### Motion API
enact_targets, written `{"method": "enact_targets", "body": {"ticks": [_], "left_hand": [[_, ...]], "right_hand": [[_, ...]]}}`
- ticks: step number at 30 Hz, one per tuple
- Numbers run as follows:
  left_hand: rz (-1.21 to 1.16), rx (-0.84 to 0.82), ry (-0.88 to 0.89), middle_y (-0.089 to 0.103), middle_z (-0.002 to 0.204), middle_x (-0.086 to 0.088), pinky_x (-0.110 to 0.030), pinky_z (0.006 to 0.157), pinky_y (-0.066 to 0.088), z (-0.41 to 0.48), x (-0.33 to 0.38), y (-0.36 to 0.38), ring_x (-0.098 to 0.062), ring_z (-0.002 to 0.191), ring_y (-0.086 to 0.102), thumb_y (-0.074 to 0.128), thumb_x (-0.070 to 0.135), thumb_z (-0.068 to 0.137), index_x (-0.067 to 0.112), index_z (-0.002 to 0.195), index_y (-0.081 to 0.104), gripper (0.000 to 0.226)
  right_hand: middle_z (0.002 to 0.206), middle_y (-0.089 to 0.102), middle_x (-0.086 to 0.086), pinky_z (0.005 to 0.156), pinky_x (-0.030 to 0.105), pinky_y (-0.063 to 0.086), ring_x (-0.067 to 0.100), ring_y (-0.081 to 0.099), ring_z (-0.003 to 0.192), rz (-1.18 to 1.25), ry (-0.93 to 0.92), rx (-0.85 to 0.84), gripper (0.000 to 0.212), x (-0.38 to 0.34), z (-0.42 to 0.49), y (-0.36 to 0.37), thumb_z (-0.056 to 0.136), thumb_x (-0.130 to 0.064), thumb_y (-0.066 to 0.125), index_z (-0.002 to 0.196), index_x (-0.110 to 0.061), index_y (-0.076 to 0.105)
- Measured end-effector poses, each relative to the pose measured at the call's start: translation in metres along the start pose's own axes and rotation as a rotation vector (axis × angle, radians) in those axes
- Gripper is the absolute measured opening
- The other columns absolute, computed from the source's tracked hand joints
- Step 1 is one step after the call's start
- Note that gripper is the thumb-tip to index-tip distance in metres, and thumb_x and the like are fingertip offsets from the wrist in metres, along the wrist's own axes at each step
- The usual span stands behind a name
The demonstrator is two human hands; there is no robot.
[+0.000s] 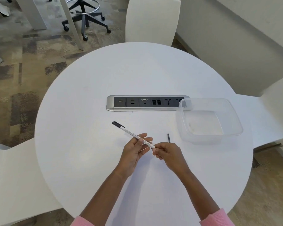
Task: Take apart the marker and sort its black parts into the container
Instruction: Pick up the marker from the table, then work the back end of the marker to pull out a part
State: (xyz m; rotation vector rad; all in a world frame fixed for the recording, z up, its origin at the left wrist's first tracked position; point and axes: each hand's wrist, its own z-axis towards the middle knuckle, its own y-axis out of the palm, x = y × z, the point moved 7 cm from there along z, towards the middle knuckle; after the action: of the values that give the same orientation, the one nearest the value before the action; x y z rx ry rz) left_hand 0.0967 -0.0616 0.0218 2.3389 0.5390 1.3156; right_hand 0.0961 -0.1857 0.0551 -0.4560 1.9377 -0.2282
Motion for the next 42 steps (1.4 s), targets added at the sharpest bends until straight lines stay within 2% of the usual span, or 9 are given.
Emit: {"method": "enact_targets", "body": {"ticks": [3,8,13,23,26,28,31,36,42], "left_hand": [[0.005,-0.115,-0.031,0.075,0.088,0.002,-0.016,0.073,0.054,-0.004,-0.002,0.010,-0.010,0.083,0.070,0.038,0.009,0.096,0.013,0.110,0.058,0.025],[0.042,0.000,0.031,0.072,0.079,-0.002,-0.018,0.074,0.055,-0.007,0.000,0.005,-0.011,0.072,0.068,0.045,0.006,0.093,0.011,0.091,0.062,0.018],[0.033,0.107,0.098,0.073,0.071,0.004,-0.019,0.081,0.055,-0.013,0.004,0.006,-0.011,0.074,0.068,0.050,0.006,0.090,0.011,0.082,0.062,0.016],[-0.144,0.264,0.125,0.073,0.065,0.004,-0.018,0.075,0.056,-0.022,0.013,0.019,-0.008,0.069,0.069,0.054,0.005,0.088,0.010,0.083,0.064,0.013],[-0.073,0.165,0.111,0.074,0.069,0.003,-0.024,0.079,0.055,-0.021,0.023,0.019,-0.012,0.074,0.068,0.054,0.007,0.088,0.012,0.087,0.064,0.011],[-0.069,0.098,0.142,0.074,0.071,0.003,-0.023,0.075,0.057,-0.021,0.032,0.019,-0.012,0.074,0.069,0.053,0.006,0.088,0.014,0.092,0.063,0.014],[-0.152,0.043,0.191,0.072,0.073,0.006,-0.021,0.071,0.057,-0.022,0.045,0.019,-0.010,0.076,0.070,0.051,0.005,0.088,0.017,0.099,0.061,0.019],[-0.164,0.049,0.258,0.073,0.072,0.003,-0.021,0.067,0.057,-0.029,0.055,0.021,-0.015,0.076,0.071,0.058,0.006,0.079,0.011,0.086,0.065,0.011],[-0.093,0.047,0.327,0.075,0.078,0.003,-0.018,0.065,0.055,-0.037,0.059,0.025,-0.010,0.081,0.070,0.063,0.016,0.069,0.014,0.081,0.067,0.013]], "right_hand": [[0.063,0.061,0.000,0.051,0.007,0.042,0.006,0.053,0.055,-0.052,0.000,-0.026,0.016,-0.002,0.000,0.001,0.087,-0.005,0.053,0.080,-0.004,0.068],[0.065,0.062,0.003,0.052,0.006,0.040,0.004,0.052,0.053,-0.164,-0.016,0.002,0.017,-0.008,-0.003,0.001,0.086,-0.008,0.055,0.079,-0.002,0.069],[0.072,0.066,0.010,0.068,0.032,0.044,0.022,0.056,0.068,-0.361,-0.165,0.123,0.018,-0.023,-0.008,-0.001,0.087,-0.010,0.054,0.077,-0.003,0.068],[0.058,0.062,0.016,0.049,0.032,0.050,0.031,0.057,0.056,-0.666,-0.501,0.355,0.006,-0.051,-0.024,0.002,0.075,0.006,0.066,0.073,0.001,0.068],[0.065,0.067,0.007,0.062,0.030,0.050,0.016,0.060,0.062,-0.365,-0.305,0.227,0.015,-0.039,-0.016,-0.009,0.085,-0.007,0.058,0.078,-0.005,0.070],[0.061,0.066,-0.002,0.058,0.014,0.049,0.003,0.058,0.055,-0.018,-0.138,0.104,0.019,-0.032,-0.014,-0.011,0.087,-0.010,0.056,0.075,-0.012,0.071],[0.055,0.061,-0.006,0.052,0.012,0.047,0.003,0.055,0.050,0.280,0.011,0.045,0.031,-0.029,-0.016,-0.011,0.093,-0.024,0.049,0.067,-0.017,0.066],[0.041,0.042,-0.007,0.044,0.017,0.032,0.006,0.035,0.039,0.548,0.222,0.007,0.042,-0.031,-0.022,0.001,0.096,-0.031,0.039,0.058,-0.016,0.048],[0.040,0.023,-0.007,0.041,0.020,0.017,0.008,0.019,0.038,0.681,0.283,0.069,0.048,-0.040,-0.024,0.001,0.094,-0.037,0.041,0.051,-0.018,0.030]]}}
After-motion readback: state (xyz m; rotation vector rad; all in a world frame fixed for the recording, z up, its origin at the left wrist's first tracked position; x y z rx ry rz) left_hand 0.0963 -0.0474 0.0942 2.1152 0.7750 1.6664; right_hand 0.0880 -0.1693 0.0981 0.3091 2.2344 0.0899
